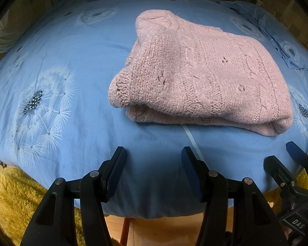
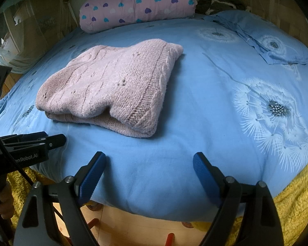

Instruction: Fold small clothes

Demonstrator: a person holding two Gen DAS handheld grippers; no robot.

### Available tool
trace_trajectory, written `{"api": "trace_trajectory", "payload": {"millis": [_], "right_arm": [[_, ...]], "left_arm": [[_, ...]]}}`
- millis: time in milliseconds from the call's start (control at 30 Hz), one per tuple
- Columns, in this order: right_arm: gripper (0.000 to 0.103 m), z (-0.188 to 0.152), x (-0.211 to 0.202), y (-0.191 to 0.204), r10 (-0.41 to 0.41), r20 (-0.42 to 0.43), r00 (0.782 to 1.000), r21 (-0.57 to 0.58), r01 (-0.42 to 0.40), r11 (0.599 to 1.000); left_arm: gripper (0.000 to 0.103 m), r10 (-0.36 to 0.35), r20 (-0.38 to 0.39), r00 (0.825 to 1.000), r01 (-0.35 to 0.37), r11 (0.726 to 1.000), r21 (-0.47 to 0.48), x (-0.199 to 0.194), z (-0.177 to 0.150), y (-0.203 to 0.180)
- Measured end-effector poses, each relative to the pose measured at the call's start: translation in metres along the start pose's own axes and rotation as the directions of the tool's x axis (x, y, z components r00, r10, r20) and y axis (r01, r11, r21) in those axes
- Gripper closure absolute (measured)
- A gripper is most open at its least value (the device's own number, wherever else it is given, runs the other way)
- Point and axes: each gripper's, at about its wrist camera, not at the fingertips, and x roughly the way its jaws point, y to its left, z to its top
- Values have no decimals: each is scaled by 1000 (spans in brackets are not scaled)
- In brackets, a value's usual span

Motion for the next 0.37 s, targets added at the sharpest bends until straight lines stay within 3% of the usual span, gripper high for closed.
{"api": "trace_trajectory", "payload": {"millis": [367], "right_arm": [[13, -1, 0, 1, 5, 1, 1000, 5, -5, 1000]], "left_arm": [[52, 3, -3, 1000, -3, 1000, 4, -2, 1, 4]]}}
